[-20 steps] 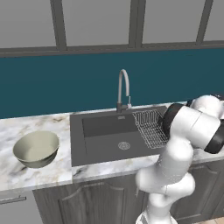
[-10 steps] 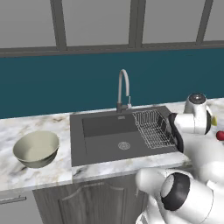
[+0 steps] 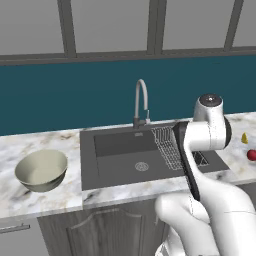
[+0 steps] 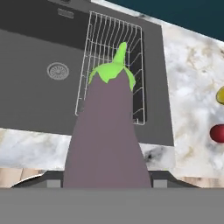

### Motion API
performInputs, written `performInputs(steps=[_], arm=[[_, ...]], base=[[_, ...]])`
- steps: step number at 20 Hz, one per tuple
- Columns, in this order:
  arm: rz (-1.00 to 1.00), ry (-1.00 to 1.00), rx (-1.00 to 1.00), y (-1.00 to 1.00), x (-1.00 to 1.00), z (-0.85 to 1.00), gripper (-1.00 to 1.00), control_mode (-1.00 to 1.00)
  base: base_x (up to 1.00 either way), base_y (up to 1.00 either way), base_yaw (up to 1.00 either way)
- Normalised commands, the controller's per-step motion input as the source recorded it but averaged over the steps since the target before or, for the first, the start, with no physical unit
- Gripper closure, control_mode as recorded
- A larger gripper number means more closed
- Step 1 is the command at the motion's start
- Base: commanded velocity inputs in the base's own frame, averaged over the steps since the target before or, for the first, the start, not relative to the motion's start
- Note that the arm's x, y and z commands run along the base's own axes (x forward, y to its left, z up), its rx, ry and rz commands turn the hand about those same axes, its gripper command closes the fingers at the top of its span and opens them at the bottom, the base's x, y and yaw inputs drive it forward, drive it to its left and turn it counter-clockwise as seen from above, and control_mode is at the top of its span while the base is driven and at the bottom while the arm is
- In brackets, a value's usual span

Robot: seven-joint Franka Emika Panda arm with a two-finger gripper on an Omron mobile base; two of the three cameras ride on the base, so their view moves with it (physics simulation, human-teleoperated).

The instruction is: There is a mixed pile of frozen fruits and vegetables on the counter. Locate all the frozen vegetables and place the items in a bowl on the counter. Take all the frozen fruits and defrost them in a running sink.

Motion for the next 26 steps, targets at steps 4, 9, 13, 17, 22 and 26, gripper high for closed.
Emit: performInputs(steps=[4,9,13,17,22,26], arm=[[0.31,0.08,0.13,1.00,-0.18,0.57,1.00,-1.00],[0.49,0.03,0.07,1.00,-0.02,0.10,1.00,-1.00],[0.62,-0.02,0.00,1.00,0.00,-0.23,1.00,-1.00],[0.48,-0.05,0.00,1.00,0.19,-0.11,1.00,-1.00],[0.20,0.00,0.00,1.00,0.32,0.18,1.00,-1.00],[0.13,0.00,-0.02,1.00,0.33,0.12,1.00,-1.00]], base=[[0.00,0.00,0.00],[0.00,0.00,0.00],[0.00,0.00,0.00],[0.00,0.00,0.00],[0.00,0.00,0.00],[0.00,0.00,0.00]])
